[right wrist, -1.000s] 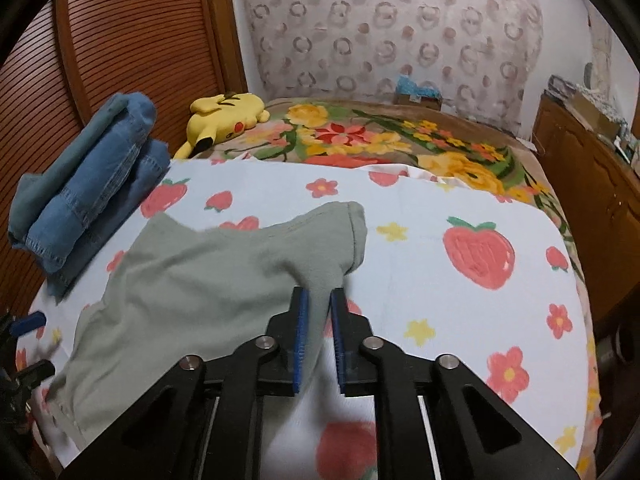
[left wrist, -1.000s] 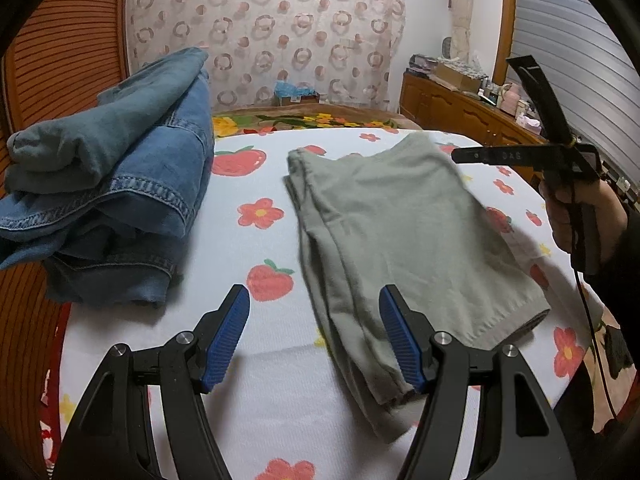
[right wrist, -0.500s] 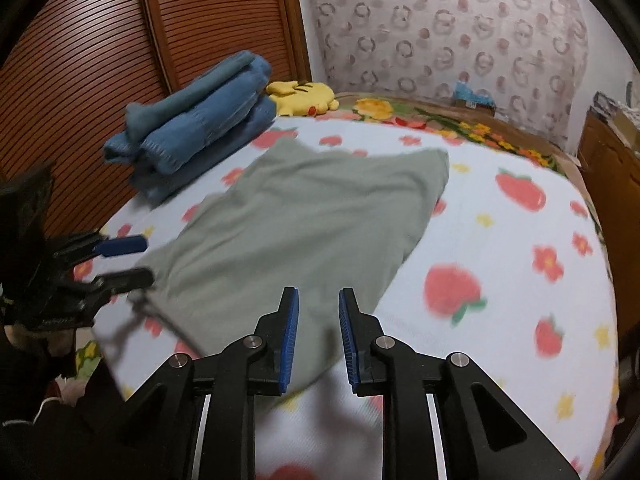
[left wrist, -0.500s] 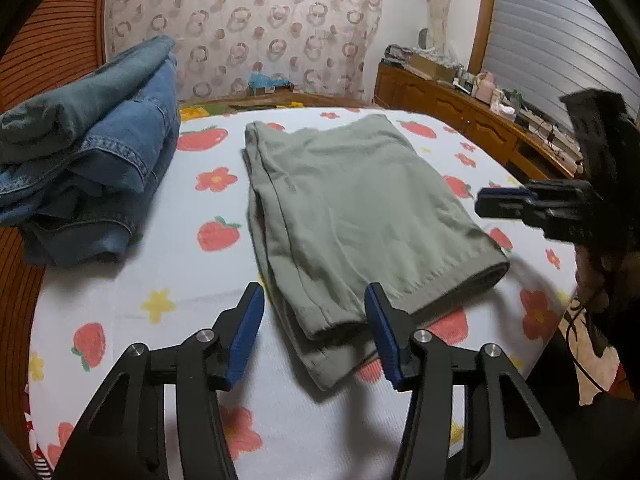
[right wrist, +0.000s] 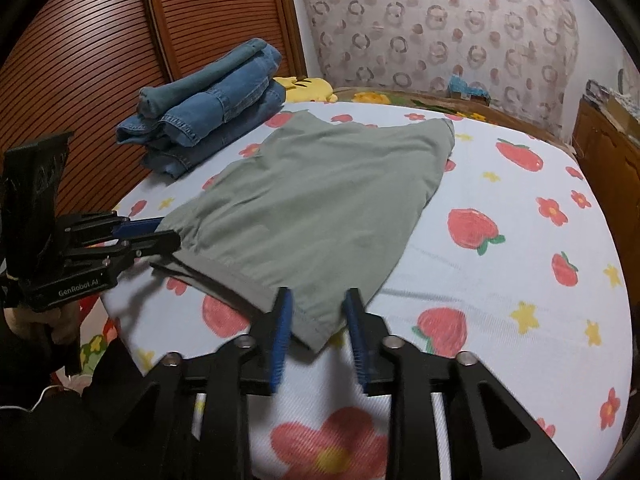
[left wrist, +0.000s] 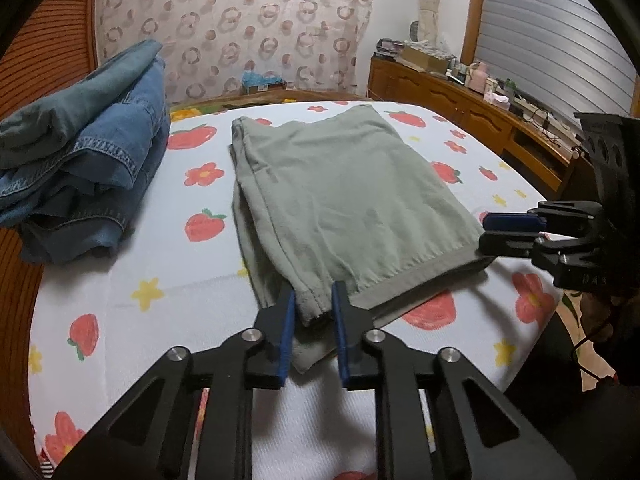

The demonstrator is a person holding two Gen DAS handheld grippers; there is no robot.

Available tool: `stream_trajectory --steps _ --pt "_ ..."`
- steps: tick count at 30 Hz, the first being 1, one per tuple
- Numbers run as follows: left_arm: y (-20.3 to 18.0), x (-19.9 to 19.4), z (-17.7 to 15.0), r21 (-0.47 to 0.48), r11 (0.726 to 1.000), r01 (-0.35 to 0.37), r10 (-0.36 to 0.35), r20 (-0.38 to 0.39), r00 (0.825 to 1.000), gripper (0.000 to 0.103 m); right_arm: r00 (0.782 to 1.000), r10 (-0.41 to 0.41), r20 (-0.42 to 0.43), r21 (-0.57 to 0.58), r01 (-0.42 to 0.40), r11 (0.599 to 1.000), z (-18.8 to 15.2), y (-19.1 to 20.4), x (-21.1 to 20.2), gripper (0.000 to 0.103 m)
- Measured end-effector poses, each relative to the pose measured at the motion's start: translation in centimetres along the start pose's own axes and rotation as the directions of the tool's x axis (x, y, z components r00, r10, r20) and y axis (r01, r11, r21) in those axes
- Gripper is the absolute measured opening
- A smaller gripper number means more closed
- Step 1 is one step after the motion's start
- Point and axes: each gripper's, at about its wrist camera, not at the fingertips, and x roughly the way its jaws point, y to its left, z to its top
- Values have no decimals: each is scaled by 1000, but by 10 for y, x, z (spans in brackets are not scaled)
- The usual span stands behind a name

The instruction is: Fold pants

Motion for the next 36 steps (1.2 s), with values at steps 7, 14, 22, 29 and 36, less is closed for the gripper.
stream_trajectory --steps 7,14,22,29,36 --pt "-6 -18 2 -1 1000 15 -15 25 1000 13 1000 -11 -6 -20 11 1000 -9 7 2 34" --pt "0 -7 -12 -20 1000 -13 12 -37 999 13 1000 0 -13 -6 0 1000 -12 5 7 34" --pt "1 -6 -9 -33 999 -20 19 -39 999 25 1000 -2 -15 -2 2 1000 -14 4 10 34" --pt "6 -13 -4 -46 999 -15 15 -3 1000 54 1000 11 -11 1 -11 1000 -16 2 7 34" --pt "10 -10 -3 -66 998 -25 25 -5 1000 55 999 27 17 9 -28 1000 -16 4 -6 34"
